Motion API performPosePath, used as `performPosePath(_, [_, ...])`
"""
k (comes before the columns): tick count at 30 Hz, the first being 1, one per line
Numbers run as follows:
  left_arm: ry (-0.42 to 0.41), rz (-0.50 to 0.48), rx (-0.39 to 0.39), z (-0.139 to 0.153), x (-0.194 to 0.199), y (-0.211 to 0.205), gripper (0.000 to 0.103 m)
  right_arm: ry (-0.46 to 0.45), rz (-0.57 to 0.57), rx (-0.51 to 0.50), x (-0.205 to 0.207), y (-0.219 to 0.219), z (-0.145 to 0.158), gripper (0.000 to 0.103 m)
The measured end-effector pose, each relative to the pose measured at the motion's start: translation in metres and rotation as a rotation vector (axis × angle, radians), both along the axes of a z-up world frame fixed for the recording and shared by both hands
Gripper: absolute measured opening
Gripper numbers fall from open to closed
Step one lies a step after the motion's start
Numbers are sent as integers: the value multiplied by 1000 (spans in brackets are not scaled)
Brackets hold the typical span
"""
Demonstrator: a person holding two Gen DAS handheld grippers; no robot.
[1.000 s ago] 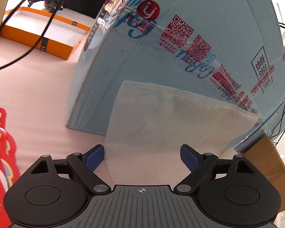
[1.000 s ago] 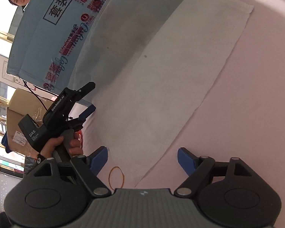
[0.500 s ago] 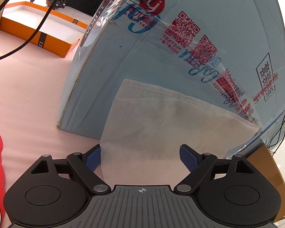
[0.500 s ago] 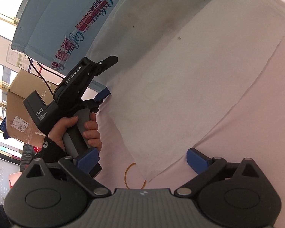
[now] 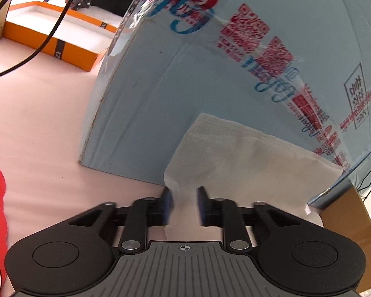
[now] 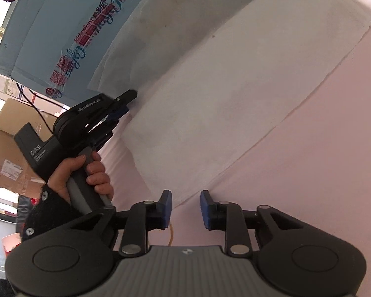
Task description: Fold shopping bag
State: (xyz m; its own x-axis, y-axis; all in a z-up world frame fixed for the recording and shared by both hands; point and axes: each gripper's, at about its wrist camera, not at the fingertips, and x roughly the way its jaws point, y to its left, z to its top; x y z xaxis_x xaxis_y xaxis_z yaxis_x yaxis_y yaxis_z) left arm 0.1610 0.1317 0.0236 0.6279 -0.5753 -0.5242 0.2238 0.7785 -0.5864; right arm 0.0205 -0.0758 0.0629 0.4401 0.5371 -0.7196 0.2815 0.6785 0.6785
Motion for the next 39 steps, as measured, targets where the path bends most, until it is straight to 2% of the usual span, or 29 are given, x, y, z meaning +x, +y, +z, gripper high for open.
performPosePath(1, [-5, -10, -12, 0, -2, -2, 51, 10, 11, 48, -3, 0, -2, 58])
performPosePath(2, [-10, -18, -15, 1, -4, -4, 59, 20, 20, 90, -5, 1, -4, 61])
performPosePath(5, [-24, -33, -1, 0, -8, -11, 59, 46, 31, 192, -5, 6, -13, 68])
performPosePath(6, [-26, -32, -3, 0, -10, -12, 55, 47, 28, 215, -3, 7, -14, 76])
performPosePath(7, [-23, -31, -3, 0, -11, -12, 44, 47, 22, 239, -2, 7, -16, 81])
performPosePath(8, [-11, -34, 1, -1, -12, -13, 16, 51, 9, 262, 0, 7, -18, 82])
performPosePath(9, [-8, -39, 5, -2, -14, -15, 5, 57, -7, 283, 1, 6, -20, 82])
performPosePath(12, [-27, -63, -2, -1, -24, -17, 2, 66, -44, 330, 6, 6, -24, 82])
performPosePath(16, [-60, -95, -78, 15, -37, -13, 1, 56, -57, 389, 15, 16, -26, 82])
performPosePath(18, [-82, -98, -99, 20, -17, -7, 1, 62, -107, 433, 16, 17, -28, 82])
performPosePath(20, [-105, -91, -121, 29, -19, -3, 1, 85, -184, 513, 17, 15, -34, 82])
performPosePath(23, [-114, -61, -154, 36, -1, 5, 1, 106, -274, 543, 19, 11, -41, 82])
performPosePath(24, [-116, -64, -150, 38, 8, 7, 1, 115, -305, 550, 19, 10, -43, 81])
performPosePath(26, [-103, -76, -73, 36, 16, 4, 1, 137, -370, 570, 16, 7, -48, 80])
performPosePath(28, [-78, -76, -24, 32, 29, 2, 2, 144, -373, 546, 14, 6, -43, 81])
performPosePath(31, [-40, -59, -26, 21, 35, 10, 8, 144, -357, 507, 7, 2, -34, 82])
performPosePath(34, [-41, -63, -21, 14, 39, 9, 33, 133, -372, 460, -6, -12, -26, 82])
performPosePath(35, [-40, -65, -19, 13, 41, 8, 47, 122, -393, 441, -9, -20, -23, 82])
performPosePath(36, [-37, -64, -18, 11, 44, 7, 53, 111, -414, 422, -13, -27, -20, 82])
performPosePath(39, [-17, -60, -21, 6, 54, 2, 55, 82, -475, 359, -19, -47, -13, 82])
